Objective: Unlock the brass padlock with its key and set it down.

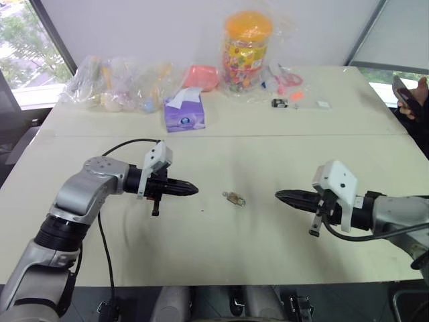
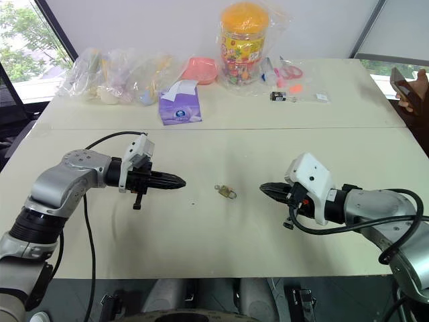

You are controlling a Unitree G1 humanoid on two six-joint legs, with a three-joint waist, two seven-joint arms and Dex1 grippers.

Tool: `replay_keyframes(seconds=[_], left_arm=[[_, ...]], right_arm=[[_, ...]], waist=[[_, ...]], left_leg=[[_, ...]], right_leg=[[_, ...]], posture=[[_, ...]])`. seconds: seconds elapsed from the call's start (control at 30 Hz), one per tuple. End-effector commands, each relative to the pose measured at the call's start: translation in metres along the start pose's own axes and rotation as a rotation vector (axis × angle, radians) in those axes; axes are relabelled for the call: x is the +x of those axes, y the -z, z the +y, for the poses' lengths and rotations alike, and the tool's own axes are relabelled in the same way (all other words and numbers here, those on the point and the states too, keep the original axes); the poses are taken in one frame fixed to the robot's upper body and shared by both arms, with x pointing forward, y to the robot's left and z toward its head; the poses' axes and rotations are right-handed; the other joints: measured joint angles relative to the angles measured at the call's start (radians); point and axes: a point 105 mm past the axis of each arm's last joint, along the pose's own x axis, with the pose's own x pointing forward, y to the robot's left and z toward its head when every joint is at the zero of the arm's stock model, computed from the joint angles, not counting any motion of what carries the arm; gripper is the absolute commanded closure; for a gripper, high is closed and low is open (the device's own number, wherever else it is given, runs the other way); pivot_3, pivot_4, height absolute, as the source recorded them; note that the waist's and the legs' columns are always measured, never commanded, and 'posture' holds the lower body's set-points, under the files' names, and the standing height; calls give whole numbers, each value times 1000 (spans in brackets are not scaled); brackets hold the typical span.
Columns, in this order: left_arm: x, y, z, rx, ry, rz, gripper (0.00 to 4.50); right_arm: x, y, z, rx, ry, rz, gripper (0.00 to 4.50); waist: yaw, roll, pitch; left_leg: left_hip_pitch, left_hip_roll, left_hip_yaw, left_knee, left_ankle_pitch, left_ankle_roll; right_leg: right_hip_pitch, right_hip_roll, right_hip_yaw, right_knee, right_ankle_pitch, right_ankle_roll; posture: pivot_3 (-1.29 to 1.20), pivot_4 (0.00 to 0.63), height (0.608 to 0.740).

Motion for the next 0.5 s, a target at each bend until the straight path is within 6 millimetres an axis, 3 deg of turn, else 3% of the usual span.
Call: replay_keyframes(seconds=[0.03, 0.07, 0.13, 0.23, 0.3, 0.5], left_arm=[[-6, -7, 2, 36, -12, -19, 4500], [-6, -7, 2, 37, -12, -19, 4500], [-5, -7, 3, 39, -10, -19, 4500], [-6, -9, 3, 46, -8, -20, 4500], [-6, -9, 4, 47, -8, -22, 4500], [-5, -10, 4, 59, -16, -25, 4500]], right_arm=[[0, -8, -1, -27, 0, -27, 3939], [3, -9, 0, -28, -9, -28, 3669], [8, -11, 0, -25, -18, -36, 2695], [16, -9, 0, -18, -44, -31, 942], [20, -8, 0, -14, -55, -27, 24], [49, -4, -2, 9, -72, -29, 24]], waist=[[0, 0, 0], [0, 0, 0], [-2, 0, 0], [-1, 0, 0], [-1, 0, 0], [-2, 0, 0]], left_leg=[[0, 0, 0, 0, 0, 0], [0, 0, 0, 0, 0, 0], [0, 0, 0, 1, 0, 0], [1, 0, 0, 1, 0, 0], [1, 0, 0, 1, 0, 0], [1, 0, 1, 2, 0, 0]], right_leg=[[0, 0, 0, 0, 0, 0], [0, 0, 0, 0, 0, 0], [0, 0, 0, 1, 0, 0], [0, 0, 0, 2, 0, 0], [0, 0, 0, 2, 0, 0], [-1, 0, 1, 4, 0, 0]], posture=[[0, 150, 737], [0, 150, 737], [0, 150, 737], [0, 150, 737], [0, 150, 737], [0, 150, 737]])
